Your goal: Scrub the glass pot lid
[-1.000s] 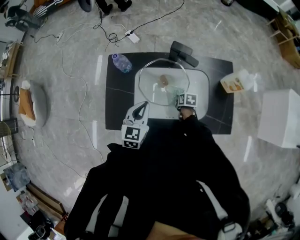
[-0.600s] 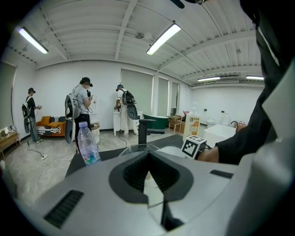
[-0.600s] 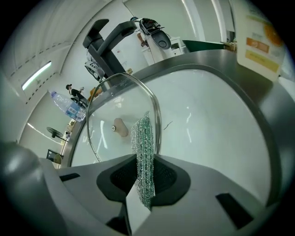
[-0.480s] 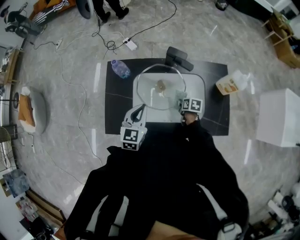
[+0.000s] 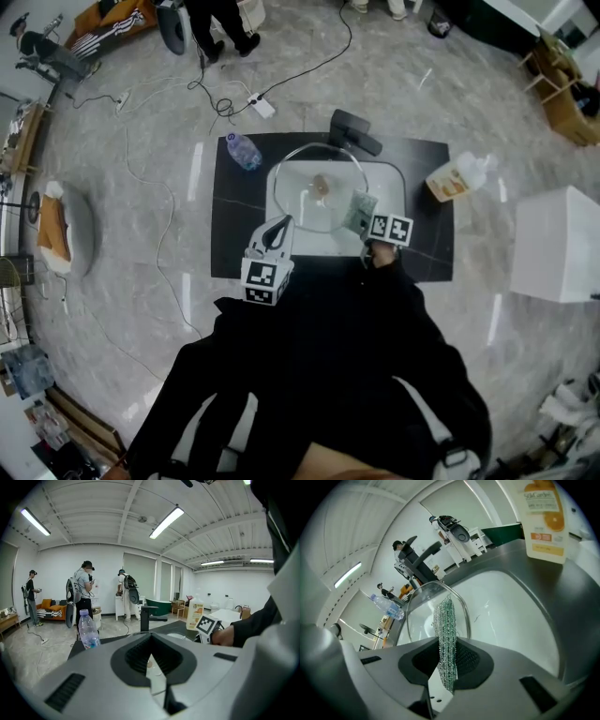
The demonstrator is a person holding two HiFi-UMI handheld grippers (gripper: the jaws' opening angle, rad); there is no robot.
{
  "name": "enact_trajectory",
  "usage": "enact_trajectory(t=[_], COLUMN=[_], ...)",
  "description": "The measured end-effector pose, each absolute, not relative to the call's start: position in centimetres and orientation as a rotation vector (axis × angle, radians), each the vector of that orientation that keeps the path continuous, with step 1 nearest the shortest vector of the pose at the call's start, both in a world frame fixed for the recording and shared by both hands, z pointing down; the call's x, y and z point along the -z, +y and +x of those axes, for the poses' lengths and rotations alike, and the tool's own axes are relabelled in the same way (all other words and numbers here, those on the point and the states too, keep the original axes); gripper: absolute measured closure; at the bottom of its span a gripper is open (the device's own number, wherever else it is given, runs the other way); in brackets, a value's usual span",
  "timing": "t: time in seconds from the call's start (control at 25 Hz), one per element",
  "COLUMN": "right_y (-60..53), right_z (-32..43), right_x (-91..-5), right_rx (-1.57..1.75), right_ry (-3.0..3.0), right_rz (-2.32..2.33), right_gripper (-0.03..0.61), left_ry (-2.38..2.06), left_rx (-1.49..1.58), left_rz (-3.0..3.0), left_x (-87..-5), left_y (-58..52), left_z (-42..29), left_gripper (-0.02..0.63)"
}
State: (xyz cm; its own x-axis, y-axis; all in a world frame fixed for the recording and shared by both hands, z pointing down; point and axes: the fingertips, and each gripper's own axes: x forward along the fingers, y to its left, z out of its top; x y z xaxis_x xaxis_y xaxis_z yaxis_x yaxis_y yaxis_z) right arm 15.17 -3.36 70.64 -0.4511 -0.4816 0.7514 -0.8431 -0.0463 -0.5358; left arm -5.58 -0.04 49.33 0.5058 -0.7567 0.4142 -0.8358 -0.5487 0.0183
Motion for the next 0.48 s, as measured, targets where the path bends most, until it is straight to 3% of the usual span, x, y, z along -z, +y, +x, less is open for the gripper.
enact_trajectory(t=[0.48], right_y=[-6.0], right_z=[12.4], right_x=[-56.5], right_rx=[-1.385], right_ry=[-2.303], right_rz=[1.543], right_gripper=[0.512], left_ry=[-1.372], left_rx=[-0.448], left_rz=[2.515], left_x=[-46.7], left_y=[-1.9], left_z=[-5.9], left_gripper=[0.619])
